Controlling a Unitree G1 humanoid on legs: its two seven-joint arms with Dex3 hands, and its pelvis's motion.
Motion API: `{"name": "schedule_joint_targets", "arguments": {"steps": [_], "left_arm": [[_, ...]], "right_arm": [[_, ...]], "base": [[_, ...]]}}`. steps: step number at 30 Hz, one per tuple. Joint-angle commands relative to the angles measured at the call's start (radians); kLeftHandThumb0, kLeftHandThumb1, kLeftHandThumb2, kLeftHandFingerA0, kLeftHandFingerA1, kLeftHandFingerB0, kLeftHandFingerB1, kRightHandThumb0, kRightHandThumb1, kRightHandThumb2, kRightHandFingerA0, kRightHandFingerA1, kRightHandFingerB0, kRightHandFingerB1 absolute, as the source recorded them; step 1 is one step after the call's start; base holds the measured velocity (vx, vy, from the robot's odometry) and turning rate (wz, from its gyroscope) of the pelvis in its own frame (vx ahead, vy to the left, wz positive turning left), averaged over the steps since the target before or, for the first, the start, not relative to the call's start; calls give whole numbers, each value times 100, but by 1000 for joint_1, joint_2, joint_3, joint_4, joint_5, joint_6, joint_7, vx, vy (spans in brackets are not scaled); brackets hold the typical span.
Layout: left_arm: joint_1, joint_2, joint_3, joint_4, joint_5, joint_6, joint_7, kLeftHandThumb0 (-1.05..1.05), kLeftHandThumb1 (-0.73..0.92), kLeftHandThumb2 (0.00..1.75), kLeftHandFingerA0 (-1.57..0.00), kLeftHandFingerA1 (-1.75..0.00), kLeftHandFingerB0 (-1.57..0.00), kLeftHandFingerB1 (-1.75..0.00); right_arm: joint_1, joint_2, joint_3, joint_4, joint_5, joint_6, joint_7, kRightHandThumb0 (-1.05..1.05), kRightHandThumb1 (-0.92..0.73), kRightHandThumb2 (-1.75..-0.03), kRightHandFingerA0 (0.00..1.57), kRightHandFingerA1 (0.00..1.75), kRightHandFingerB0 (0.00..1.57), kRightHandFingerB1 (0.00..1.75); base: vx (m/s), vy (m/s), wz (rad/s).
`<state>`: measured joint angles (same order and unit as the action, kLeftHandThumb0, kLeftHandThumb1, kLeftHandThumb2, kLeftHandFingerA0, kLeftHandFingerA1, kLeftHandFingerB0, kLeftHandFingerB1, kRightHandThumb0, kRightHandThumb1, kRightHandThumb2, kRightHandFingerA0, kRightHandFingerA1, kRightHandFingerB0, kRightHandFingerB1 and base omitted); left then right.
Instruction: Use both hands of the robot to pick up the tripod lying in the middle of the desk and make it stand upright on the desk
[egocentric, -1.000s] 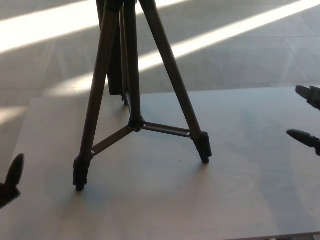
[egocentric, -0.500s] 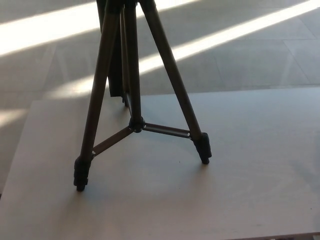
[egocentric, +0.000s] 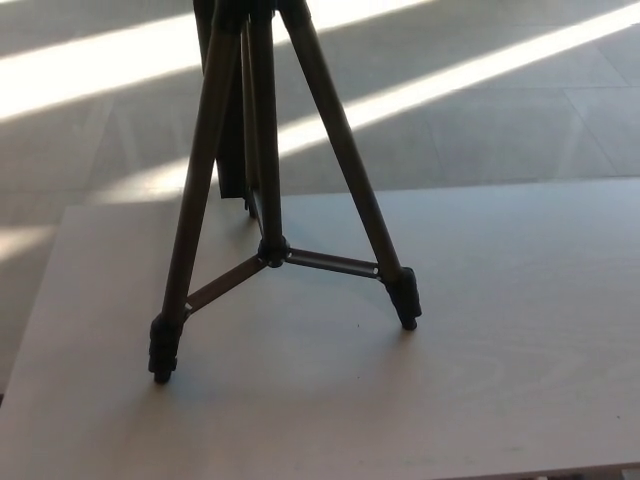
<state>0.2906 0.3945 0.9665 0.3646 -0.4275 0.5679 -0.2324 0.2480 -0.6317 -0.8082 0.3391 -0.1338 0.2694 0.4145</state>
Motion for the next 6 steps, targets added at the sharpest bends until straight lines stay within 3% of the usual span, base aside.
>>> {"name": "schedule_joint_targets", "arguments": {"steps": [1,2,3,4,5,6], "left_arm": [[-27,14,168,556,-88,-351,84,-54,76,63,0,0,0,-28],[-10,-5,113,579,-35,-375,91,-58,68,78,0,0,-12,-51],[-9,-2,86,615,-11,-386,97,-58,68,78,0,0,-12,-51],[0,1,39,641,31,-391,109,-54,74,61,0,-13,-25,-42],[9,1,-5,668,71,-396,115,-52,64,72,0,-12,-15,-41],[9,1,-5,668,71,-396,115,-52,64,72,0,-12,-15,-41]], "right_arm": [[9,-3,-545,628,459,-178,-304,-70,-53,-87,0,23,1,21],[2,11,-536,646,458,-174,-308,-72,-55,-88,0,19,4,19],[-2,15,-527,653,443,-166,-320,-72,-55,-88,0,19,4,19],[-5,28,-515,652,428,-152,-336,-65,-53,-89,0,27,3,29],[-2,39,-506,659,422,-151,-333,-68,-51,-85,0,20,0,25],[-2,39,-506,659,422,-151,-333,-68,-51,-85,0,20,0,25]], "base": [[0,0,0],[0,0,0],[0,0,0],[0,0,0],[0,0,0],[0,0,0]]}}
